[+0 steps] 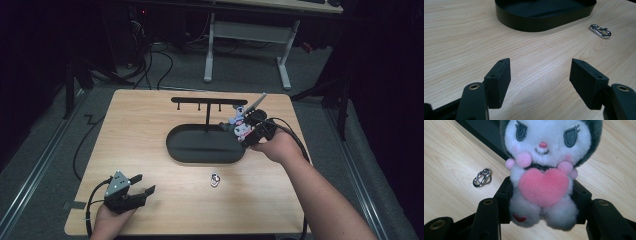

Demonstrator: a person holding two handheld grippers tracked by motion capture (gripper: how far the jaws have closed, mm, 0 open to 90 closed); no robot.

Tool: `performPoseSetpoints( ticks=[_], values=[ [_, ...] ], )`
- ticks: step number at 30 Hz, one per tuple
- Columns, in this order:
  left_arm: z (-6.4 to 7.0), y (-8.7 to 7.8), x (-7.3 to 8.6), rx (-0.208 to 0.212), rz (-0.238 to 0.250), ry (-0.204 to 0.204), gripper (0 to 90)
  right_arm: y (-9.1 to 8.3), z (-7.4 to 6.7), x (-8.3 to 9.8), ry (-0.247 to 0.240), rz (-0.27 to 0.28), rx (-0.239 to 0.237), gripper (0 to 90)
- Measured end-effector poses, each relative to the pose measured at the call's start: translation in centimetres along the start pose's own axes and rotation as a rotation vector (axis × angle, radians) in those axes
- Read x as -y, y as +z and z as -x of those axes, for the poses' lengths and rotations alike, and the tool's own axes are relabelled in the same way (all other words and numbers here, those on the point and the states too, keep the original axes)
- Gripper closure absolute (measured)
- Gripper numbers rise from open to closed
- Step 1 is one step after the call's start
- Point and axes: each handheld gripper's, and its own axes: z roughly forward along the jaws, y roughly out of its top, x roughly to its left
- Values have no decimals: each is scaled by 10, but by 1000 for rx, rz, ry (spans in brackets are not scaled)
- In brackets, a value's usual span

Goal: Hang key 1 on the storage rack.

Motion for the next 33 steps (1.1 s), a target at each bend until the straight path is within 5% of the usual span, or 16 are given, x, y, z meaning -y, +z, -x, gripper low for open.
performPoseSetpoints(
  ticks=[33],
  values=[
    [2, 3, 2, 9, -23, 12, 342, 54, 28, -1, 135, 65, -31, 451]
  ],
)
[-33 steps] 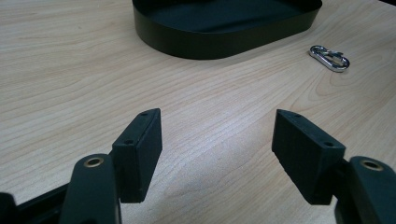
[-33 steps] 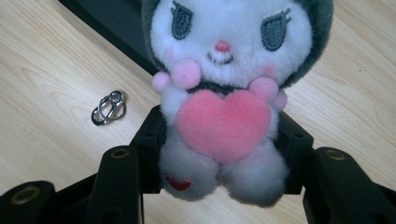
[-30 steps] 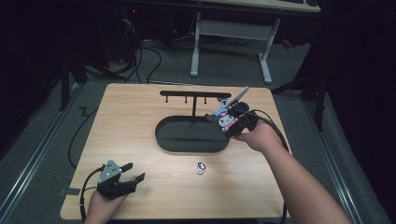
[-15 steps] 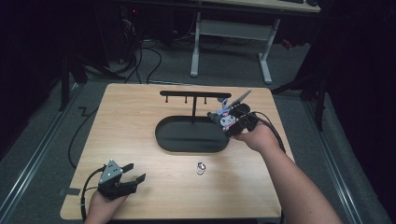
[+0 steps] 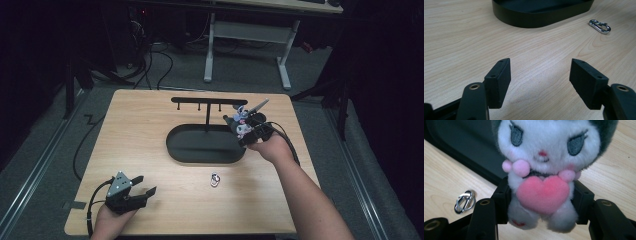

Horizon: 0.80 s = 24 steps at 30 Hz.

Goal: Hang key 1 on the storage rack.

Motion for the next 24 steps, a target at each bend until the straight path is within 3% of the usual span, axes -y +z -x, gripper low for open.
performPoseSetpoints(
  ticks=[2, 7, 13, 19, 22, 24],
  values=[
    [0, 0, 0, -2, 0, 0, 342, 2, 1, 0, 7, -1, -1, 441],
    [-1, 1, 0, -4, -4, 5, 342, 10, 1, 2, 21, 24, 2, 314],
    [0, 2, 0, -3, -7, 7, 342, -2, 0, 15, 15, 77, 16, 315],
    [4, 5, -1, 4, -20, 14, 346, -15, -7, 54, -21, 177, 17, 393],
    [6, 6, -2, 5, -28, 14, 352, -10, -13, 82, -47, 247, 28, 432],
    [7, 6, -2, 8, -32, 14, 360, 2, -18, 110, -49, 316, 24, 477]
  ],
)
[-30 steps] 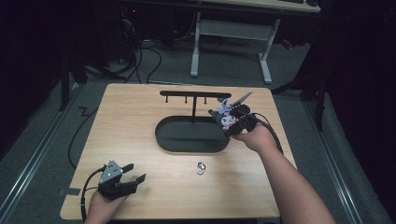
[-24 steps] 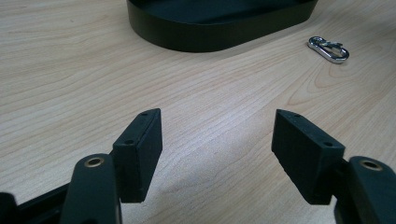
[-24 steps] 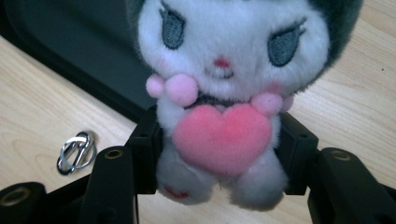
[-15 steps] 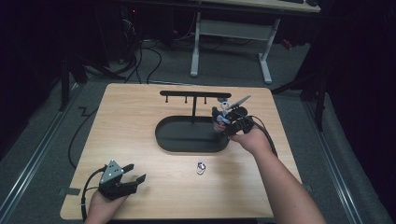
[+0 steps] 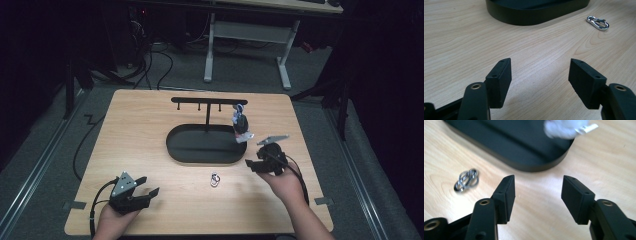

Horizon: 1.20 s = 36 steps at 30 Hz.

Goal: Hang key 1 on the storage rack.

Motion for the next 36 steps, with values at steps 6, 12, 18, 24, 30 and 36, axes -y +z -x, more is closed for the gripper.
performPoseSetpoints(
  ticks=[6, 12, 18, 24, 30, 36],
  values=[
    [2, 0, 0, -8, 10, -10, 384, 13, -16, 49, 43, 116, -48, 579],
    [1, 1, -1, -22, 8, -7, 377, 16, -36, 70, 27, 206, -123, 891],
    [1, -2, 1, -36, 9, -10, 377, 25, -56, 57, -15, 256, -196, 900],
    [1, -14, 9, -60, 10, -17, 376, 48, -87, 39, -107, 211, -256, 900],
    [-2, -28, 15, -86, 24, -32, 377, 63, -101, 31, -178, 169, -207, 900],
    [-4, -33, 17, -98, 26, -36, 377, 72, -97, 31, -184, 127, -161, 900]
  ],
)
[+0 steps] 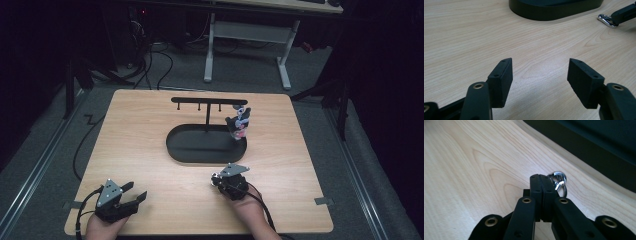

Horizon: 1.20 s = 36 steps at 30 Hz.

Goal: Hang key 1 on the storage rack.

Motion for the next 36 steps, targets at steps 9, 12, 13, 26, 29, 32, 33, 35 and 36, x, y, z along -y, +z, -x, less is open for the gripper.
performPoseSetpoints(
  ticks=[9, 12, 13, 26, 29, 32, 33, 35, 36],
  values=[
    [2, 2, -3, 11, 2, 7, 378, -14, 14, 13, 30, -21, 30, 900],
    [3, 5, -5, 20, 5, 13, 377, -21, 19, 19, 41, -23, 37, 900],
    [4, 6, -6, 24, 6, 15, 378, -28, 24, 26, 54, -25, 38, 900],
    [11, 25, -16, 69, -4, 43, 376, -70, 52, 65, 144, -25, 89, 900],
    [11, 26, -17, 72, -8, 46, 376, -80, 57, 74, 162, -27, 101, 900],
    [12, 26, -16, 72, -10, 44, 376, -87, 62, 82, 179, -20, 111, 900],
    [12, 26, -16, 71, -9, 44, 376, -89, 63, 83, 191, -20, 111, 900],
    [12, 26, -16, 71, -9, 44, 376, -91, 64, 85, 199, -18, 110, 900],
    [12, 26, -16, 70, -9, 43, 376, -91, 65, 85, 203, -19, 108, 900]
  ],
)
